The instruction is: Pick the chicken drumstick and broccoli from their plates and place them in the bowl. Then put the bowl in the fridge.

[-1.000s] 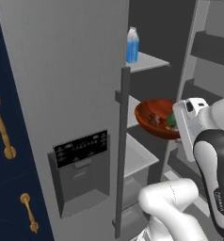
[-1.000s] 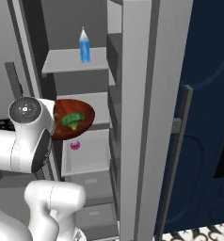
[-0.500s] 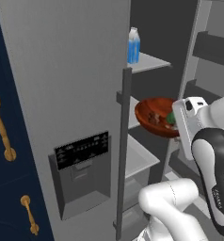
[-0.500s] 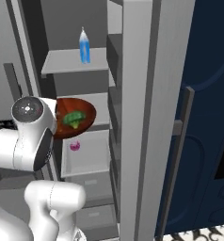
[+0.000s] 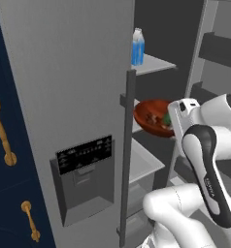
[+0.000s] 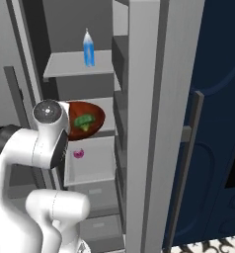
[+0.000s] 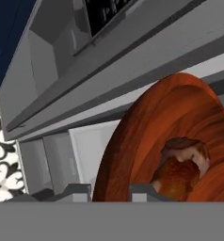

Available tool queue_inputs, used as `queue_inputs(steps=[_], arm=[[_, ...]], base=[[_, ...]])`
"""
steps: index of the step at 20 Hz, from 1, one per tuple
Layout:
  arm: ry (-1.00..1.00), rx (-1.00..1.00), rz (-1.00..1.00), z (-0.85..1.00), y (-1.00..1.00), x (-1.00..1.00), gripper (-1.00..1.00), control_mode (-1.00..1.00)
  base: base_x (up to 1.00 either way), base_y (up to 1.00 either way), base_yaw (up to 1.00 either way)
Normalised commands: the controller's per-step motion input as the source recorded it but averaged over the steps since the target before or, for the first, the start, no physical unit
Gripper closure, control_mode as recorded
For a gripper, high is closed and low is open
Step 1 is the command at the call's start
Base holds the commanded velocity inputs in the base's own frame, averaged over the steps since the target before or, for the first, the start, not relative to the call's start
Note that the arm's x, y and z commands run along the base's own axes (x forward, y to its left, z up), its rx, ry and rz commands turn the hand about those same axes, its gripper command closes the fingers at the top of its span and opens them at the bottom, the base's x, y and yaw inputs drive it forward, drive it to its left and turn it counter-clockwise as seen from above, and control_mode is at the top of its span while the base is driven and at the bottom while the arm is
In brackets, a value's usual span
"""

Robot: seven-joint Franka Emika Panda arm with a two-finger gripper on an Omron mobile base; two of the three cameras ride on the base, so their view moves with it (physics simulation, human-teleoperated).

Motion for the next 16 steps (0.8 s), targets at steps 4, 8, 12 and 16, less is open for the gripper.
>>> queue_inputs(steps=[4, 8, 12, 16], arm=[[0.00, 0.00, 0.05, -0.25, 0.00, 0.46, 1.00, -1.00], [0.00, 0.00, 0.03, -0.21, 0.05, 0.68, 1.00, -1.00], [0.00, 0.00, 0.02, -0.27, 0.06, 0.60, 1.00, -1.00], [0.01, 0.00, 0.00, -0.17, 0.02, 0.63, 1.00, -1.00]], base=[[0.00, 0.00, 0.00], [0.00, 0.00, 0.00], [0.00, 0.00, 0.00], [0.00, 0.00, 0.00]])
